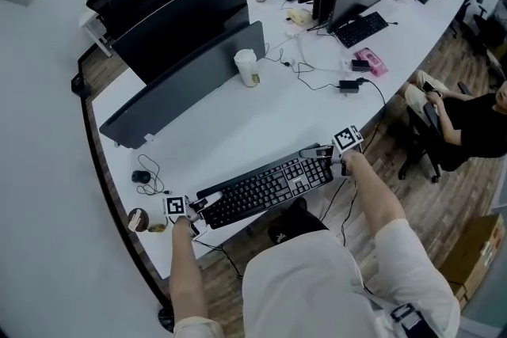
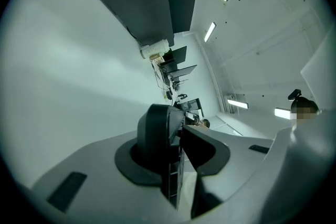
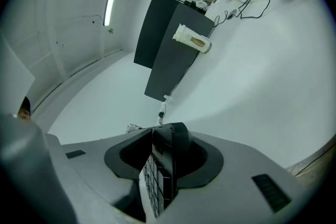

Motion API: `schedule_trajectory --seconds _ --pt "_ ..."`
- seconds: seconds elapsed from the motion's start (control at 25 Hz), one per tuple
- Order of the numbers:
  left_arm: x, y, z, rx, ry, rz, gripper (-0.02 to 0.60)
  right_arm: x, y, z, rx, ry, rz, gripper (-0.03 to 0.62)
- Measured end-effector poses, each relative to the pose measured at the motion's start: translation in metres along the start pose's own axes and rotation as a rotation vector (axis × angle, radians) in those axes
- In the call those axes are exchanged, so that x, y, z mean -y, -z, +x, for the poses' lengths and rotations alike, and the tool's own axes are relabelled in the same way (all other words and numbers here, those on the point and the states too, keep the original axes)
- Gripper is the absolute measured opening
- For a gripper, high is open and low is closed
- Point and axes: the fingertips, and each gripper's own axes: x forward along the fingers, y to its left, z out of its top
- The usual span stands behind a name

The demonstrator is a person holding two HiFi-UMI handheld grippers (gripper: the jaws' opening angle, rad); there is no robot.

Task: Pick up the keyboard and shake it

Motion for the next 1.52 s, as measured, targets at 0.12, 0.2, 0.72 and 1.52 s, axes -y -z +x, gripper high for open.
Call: schedule_trajectory --seconds 0.12,0.2,0.72,1.52 --pt "0.011 0.002 -0.002 0.007 0.020 -0.013 0.135 0.002 0.001 0.003 0.001 0.016 -0.018 0.166" --pt "0.011 0.004 -0.004 0.019 0.017 -0.004 0.137 -0.004 0.001 0.004 -0.010 0.002 -0.021 0.166" --pt "0.025 0.007 -0.010 0.070 0.139 -0.024 0.132 -0.012 -0.008 0.003 -0.040 -0.020 -0.075 0.161" --pt "0.012 0.016 -0.014 0.126 0.166 -0.110 0.129 -0.009 -0.009 0.012 -0.100 -0.013 -0.049 0.161"
